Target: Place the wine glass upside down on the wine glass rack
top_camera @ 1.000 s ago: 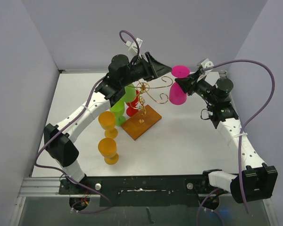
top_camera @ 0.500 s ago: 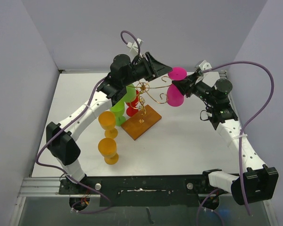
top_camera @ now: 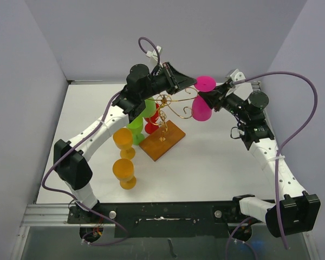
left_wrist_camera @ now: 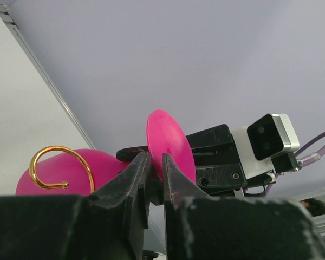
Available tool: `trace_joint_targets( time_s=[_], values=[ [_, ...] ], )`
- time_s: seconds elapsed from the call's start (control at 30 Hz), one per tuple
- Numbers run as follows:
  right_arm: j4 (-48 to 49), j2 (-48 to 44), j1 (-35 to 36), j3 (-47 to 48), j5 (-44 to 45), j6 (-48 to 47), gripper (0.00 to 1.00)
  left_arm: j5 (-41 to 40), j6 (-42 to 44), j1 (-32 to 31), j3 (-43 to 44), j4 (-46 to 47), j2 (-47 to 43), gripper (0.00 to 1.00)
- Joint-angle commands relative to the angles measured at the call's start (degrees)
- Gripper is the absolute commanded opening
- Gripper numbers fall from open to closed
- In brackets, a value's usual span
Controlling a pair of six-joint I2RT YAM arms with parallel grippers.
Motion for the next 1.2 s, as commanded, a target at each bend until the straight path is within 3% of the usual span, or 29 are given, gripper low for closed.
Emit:
trace_joint_targets(
  time_s=[0.0, 0.3, 0.6, 0.83, 1.17],
  values=[
    [3.6, -1.6, 0.7, 0.5, -1.0, 0.0, 0.0, 3.3, -2.1, -0.4, 0.2, 7.8, -0.4, 0.02],
    [2.8, -2.3, 0.8, 0.3, -0.6, 0.5, 0.04, 3.0, -4.1, -0.4, -1.9, 12.0, -1.4, 0.0],
    [-3.4, -4.2, 0.7, -0.1, 8.4, 1.2, 0.41, -1.0, -4.1, -0.4, -0.2, 9.3, -1.2, 0.0],
    [-9.5, -11.2, 0.7, -3.0, 18.7, 2.1, 0.7, -4.4, -2.7, -0.2, 4.5, 5.0, 1.0, 0.0],
    [-16.7, -20.7, 0.8, -5.3, 21.6, 6.8, 0.72, -6.9, -0.8, 0.6, 6.6, 3.1, 2.4, 0.0]
  ],
)
